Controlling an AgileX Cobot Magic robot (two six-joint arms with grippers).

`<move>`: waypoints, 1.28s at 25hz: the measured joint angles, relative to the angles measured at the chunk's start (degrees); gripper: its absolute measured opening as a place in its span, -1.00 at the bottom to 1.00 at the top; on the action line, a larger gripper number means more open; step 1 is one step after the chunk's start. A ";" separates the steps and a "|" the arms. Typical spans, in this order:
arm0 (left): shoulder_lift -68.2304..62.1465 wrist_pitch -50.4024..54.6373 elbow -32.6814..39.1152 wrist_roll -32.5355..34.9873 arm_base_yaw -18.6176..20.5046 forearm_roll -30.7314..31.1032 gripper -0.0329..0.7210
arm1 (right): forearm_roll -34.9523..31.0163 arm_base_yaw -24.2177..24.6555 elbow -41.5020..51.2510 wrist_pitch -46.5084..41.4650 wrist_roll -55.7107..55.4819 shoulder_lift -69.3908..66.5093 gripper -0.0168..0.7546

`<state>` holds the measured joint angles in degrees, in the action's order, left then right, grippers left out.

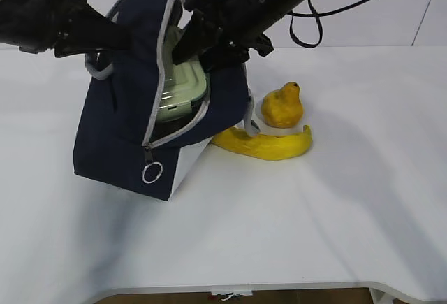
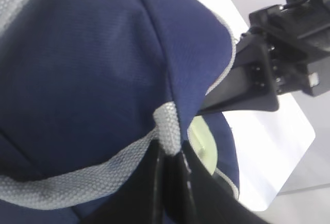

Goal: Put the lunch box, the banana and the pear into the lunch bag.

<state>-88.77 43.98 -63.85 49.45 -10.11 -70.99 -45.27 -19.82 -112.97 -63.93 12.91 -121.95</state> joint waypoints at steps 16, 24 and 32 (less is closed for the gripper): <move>0.00 0.04 0.00 0.12 0.00 7.45 -0.90 | 2.97 -1.00 0.00 7.77 0.00 -1.98 -0.05; 0.00 0.04 0.00 0.12 0.00 7.81 -0.90 | 0.77 -1.69 0.00 10.52 0.00 -6.29 -0.05; 0.00 0.04 0.00 0.12 0.00 8.91 -0.90 | -1.28 -1.69 -0.33 11.52 -0.65 -10.10 -0.05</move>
<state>-88.77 44.02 -63.85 49.57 -10.11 -62.08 -46.55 -21.51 -113.30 -52.41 12.26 -132.06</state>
